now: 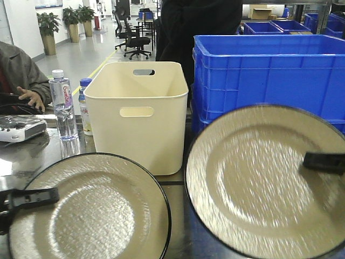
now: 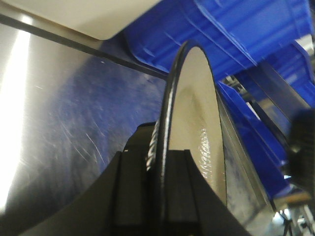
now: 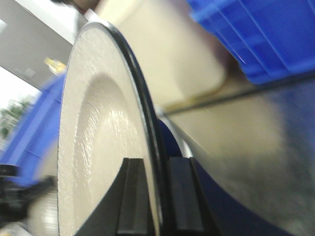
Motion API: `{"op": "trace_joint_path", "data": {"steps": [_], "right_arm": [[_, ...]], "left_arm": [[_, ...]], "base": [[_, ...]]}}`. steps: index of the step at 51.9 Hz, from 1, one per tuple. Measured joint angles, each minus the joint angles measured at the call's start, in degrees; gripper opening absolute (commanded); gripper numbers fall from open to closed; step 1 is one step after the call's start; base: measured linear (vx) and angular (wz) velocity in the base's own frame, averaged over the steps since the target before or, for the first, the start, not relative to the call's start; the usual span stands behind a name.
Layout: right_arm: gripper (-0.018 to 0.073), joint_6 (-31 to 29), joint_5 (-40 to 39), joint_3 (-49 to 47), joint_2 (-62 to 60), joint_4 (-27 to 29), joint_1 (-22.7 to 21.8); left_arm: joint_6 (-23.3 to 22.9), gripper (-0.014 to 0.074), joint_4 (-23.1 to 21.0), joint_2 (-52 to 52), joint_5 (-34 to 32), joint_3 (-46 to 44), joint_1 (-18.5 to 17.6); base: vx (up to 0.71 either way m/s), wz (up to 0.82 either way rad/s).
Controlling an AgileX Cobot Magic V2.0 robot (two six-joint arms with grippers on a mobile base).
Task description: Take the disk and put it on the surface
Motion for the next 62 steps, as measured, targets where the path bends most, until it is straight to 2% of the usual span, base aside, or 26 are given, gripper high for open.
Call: {"op": "trace_joint_path", "data": {"steps": [5, 13, 24, 33, 43, 48, 55, 62], "right_arm": [[-0.0009, -1.19, -0.17, 0.00, 0.00, 3.27, 0.00], [-0.0009, -2.40, -0.48, 0.00, 0.00, 4.33, 0.00], [-0.0009, -3.50, -0.48, 0.00, 0.00, 4.33, 0.00], [-0.0009, -3.55, -0.48, 0.00, 0.00, 4.33, 0.00], [-0.0009, -3.55, -0.42, 0.00, 0.00, 4.33, 0.00], [-0.0009, -3.61, -0.37, 0.00, 0.00, 4.33, 0.00], [-0.0009, -3.61, -0.31, 0.00, 0.00, 4.38, 0.00], [-0.0009, -3.61, -0.31, 0.00, 0.00, 4.38, 0.00]], "left_arm": [[2.10, -0.0002, -3.75, 4.46, -3.67, -0.74, -4.57], [4.01, -0.0002, -5.09, 10.36, -8.19, -4.15, -11.68], [6.09, 0.0038, -5.93, 17.34, -12.08, -7.54, -17.55], [8.20, 0.0171, -7.73, 20.81, -12.38, -8.34, -19.14], [8.50, 0.0401, -8.72, 23.05, -12.07, -8.36, -19.14], [10.20, 0.0512, -8.78, 23.53, -12.01, -8.36, -19.14], [14.14, 0.0592, -8.78, 23.60, -12.15, -8.36, -19.14], [16.83, 0.0594, -8.78, 23.60, -13.93, -8.36, -19.14]], "base": [[0.00, 0.00], [0.00, 0.00], [0.00, 0.00], [0.00, 0.00], [0.00, 0.00], [0.00, 0.00], [0.00, 0.00], [0.00, 0.00]]}}
